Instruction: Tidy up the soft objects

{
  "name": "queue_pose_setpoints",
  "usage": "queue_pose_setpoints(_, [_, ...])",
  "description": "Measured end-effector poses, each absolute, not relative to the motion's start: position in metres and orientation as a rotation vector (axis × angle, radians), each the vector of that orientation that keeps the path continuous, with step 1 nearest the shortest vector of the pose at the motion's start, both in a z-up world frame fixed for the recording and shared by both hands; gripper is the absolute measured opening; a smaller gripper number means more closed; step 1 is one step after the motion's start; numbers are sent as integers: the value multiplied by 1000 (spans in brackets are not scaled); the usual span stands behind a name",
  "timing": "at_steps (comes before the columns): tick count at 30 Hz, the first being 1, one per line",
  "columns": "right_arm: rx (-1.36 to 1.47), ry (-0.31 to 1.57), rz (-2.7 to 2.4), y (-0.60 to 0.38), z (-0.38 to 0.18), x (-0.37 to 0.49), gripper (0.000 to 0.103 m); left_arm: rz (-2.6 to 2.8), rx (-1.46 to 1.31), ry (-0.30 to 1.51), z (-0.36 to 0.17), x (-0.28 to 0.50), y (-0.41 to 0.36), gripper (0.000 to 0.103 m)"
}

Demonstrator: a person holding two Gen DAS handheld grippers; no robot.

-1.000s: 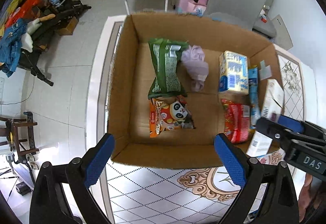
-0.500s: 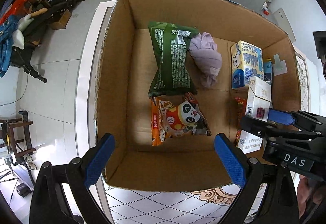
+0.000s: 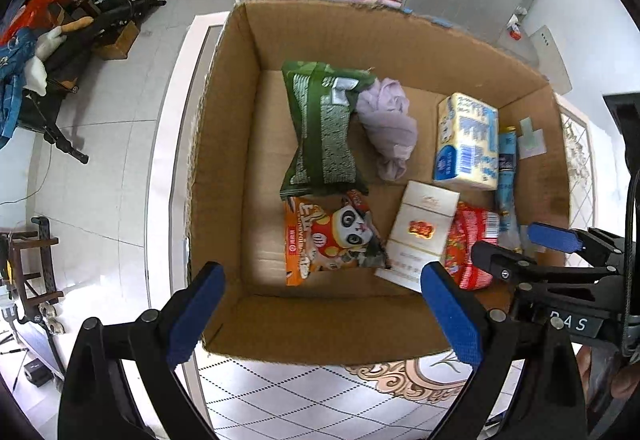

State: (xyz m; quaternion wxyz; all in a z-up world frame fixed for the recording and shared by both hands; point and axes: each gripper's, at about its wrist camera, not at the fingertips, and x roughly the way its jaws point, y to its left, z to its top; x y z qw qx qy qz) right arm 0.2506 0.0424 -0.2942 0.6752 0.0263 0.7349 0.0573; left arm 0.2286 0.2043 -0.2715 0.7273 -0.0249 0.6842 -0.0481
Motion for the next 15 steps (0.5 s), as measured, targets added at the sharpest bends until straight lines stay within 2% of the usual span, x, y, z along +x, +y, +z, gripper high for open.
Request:
queue_pose_setpoints(6, [77, 1583, 37, 10, -260, 236, 95, -109, -49, 1470, -249, 220, 191, 100])
queue_pose_setpoints(15, [64, 1447, -30, -12, -201, 196, 95, -89, -14, 1359, -190, 196, 170, 100])
